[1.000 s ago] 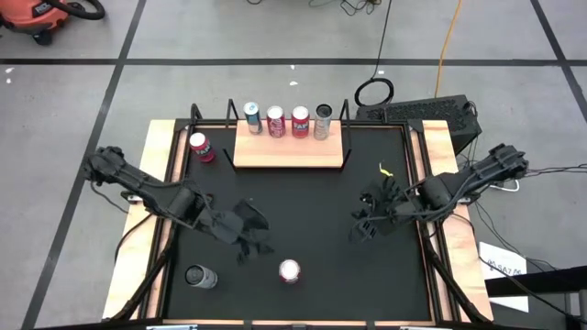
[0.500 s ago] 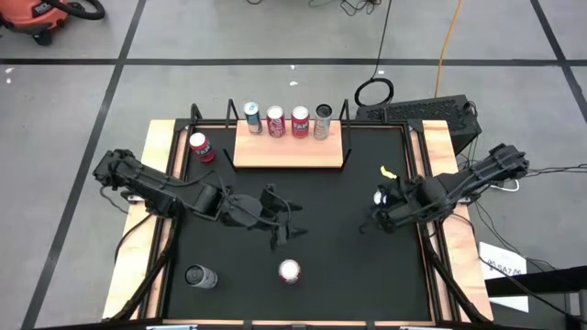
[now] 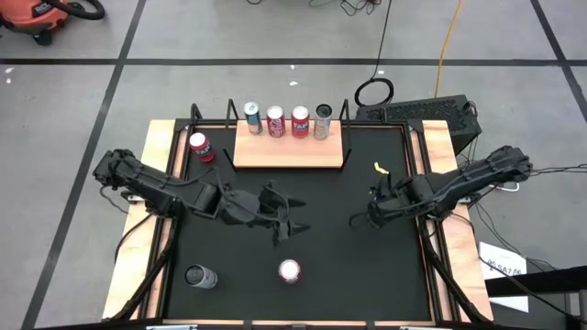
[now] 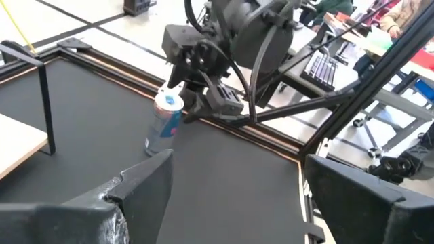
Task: Place canned beverage on shelf
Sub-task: Put the blue soda can on the shelf aligned with the other blue soda can on the shelf
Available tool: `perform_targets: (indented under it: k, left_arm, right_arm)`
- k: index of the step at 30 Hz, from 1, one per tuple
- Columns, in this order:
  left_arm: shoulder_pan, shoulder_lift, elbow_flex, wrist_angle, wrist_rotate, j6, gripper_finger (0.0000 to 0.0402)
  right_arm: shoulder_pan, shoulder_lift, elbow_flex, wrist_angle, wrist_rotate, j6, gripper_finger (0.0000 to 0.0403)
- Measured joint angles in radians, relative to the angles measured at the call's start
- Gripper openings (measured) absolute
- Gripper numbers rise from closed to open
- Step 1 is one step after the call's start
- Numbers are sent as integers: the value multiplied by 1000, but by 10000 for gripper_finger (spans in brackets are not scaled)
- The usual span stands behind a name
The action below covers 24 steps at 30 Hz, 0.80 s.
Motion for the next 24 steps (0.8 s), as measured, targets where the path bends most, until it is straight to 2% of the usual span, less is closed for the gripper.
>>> perform_targets:
  k: [5,11,18,24]
  left_arm:
    - [3,0,0,-1,0,-2,331]
    - [-6,0,0,-2,0,-29,331]
    - [-7,0,0,-4,0,-29,331]
    - [-7,0,0,-9,0,-29,331]
  right_arm:
    - [-59,0,0,-18,20,-76,380]
    - [-117,0,0,-12,-56,-169,378]
    - [-156,0,-10,0,-98,-185,373]
    - [-172,0,-87,74,-135,-186,346]
